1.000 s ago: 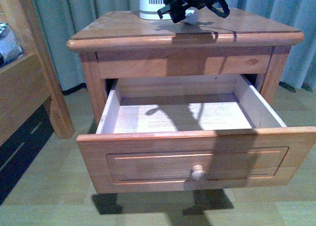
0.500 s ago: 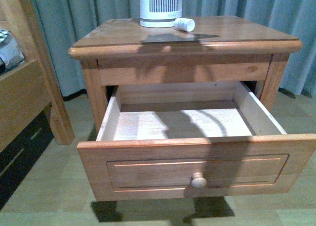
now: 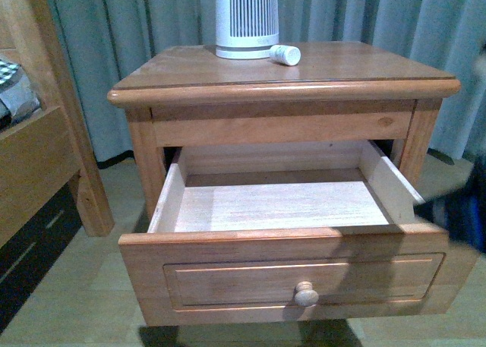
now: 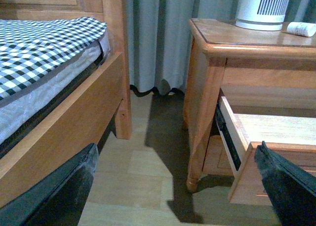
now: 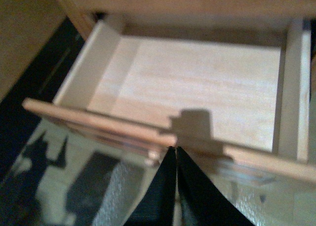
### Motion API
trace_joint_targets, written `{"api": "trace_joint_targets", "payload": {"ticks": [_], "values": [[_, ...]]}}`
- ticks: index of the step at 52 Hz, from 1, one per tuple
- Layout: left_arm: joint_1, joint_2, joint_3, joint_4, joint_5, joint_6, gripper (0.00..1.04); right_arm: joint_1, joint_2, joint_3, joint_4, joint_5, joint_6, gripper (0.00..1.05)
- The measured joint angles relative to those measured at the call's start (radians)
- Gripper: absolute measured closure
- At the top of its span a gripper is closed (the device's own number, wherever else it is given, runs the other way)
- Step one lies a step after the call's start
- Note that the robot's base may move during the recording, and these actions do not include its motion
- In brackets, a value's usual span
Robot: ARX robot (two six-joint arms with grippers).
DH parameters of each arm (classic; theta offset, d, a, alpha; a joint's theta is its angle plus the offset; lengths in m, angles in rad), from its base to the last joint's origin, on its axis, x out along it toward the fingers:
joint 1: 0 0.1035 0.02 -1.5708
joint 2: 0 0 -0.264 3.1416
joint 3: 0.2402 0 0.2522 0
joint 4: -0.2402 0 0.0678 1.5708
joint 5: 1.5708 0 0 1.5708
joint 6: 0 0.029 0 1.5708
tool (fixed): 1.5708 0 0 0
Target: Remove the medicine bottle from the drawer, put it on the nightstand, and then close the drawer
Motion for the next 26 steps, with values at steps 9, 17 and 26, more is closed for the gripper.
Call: {"api": "trace_joint_targets", "payload": {"ticks": [9, 17, 26], "values": [[0.000, 0.000, 0.000, 0.000, 0.000, 0.000, 0.07, 0.000, 0.240, -0.115, 0.273, 0.095, -0.045, 1.02], [0.000, 0.000, 0.000, 0.000, 0.000, 0.000, 0.07, -0.011, 0.526, -0.065, 0.535, 0.142, -0.145, 1.02], [0.000, 0.000, 0.000, 0.000, 0.000, 0.000, 0.07, -0.027, 0.779, 0.066, 0.674, 0.153, -0.267, 1.02]]}}
